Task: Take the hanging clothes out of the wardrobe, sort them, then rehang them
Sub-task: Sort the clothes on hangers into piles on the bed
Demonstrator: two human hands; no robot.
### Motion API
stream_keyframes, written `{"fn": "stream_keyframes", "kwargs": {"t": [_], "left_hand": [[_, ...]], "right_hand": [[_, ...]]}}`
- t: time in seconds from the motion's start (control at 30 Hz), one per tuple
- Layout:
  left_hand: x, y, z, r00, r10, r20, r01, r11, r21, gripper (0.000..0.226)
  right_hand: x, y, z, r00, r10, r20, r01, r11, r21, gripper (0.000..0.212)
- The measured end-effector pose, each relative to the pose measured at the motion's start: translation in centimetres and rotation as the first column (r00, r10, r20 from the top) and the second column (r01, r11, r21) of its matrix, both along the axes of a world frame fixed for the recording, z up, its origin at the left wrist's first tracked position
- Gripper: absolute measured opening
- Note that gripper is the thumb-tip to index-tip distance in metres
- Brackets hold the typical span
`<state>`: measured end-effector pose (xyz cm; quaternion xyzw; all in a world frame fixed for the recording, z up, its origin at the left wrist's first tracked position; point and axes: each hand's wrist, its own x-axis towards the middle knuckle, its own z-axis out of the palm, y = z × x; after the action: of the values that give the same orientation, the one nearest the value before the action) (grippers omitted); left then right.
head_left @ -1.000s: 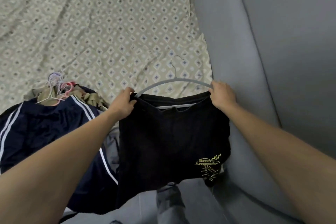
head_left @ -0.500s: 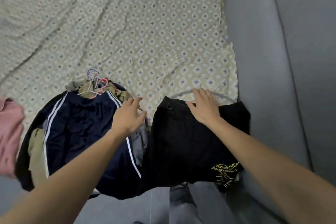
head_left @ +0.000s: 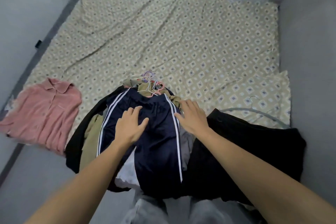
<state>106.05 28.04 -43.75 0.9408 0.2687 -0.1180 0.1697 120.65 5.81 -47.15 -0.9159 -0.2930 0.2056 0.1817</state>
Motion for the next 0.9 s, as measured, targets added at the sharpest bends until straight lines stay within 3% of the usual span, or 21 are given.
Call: {"fn": "stream_keyframes", "kwargs": {"t": [0.23, 0.43, 0.57, 0.73, 0.9], "left_hand": [[-1.4, 12.5, -3.9, 0.999, -0.004, -0.044, 0.002, 0.999, -0.044, 0.061], [2.6, 21.3, -9.5, 0.99, -0.046, -0.135, 0.037, 0.997, -0.074, 0.061], [6.3, 23.5, -13.3, 0.991, -0.059, -0.122, 0.045, 0.992, -0.117, 0.063], [8.6, 24.9, -16.9, 0.958, -0.138, -0.253, 0.071, 0.964, -0.257, 0.063], [8.9, 25.3, -17.6, 0.977, -0.09, -0.191, 0.052, 0.98, -0.193, 0.059]], "right_hand": [[-0.9, 10.0, -3.2, 0.996, -0.072, -0.044, 0.069, 0.995, -0.072, 0.062], [1.8, 15.3, -8.2, 0.957, -0.267, -0.11, 0.252, 0.959, -0.133, 0.06], [3.5, 16.3, -11.8, 0.935, -0.327, -0.138, 0.292, 0.93, -0.222, 0.062], [4.5, 16.2, -14.9, 0.903, -0.372, -0.214, 0.331, 0.922, -0.203, 0.057], [4.9, 16.9, -16.0, 0.881, -0.412, -0.234, 0.357, 0.902, -0.242, 0.058]]}}
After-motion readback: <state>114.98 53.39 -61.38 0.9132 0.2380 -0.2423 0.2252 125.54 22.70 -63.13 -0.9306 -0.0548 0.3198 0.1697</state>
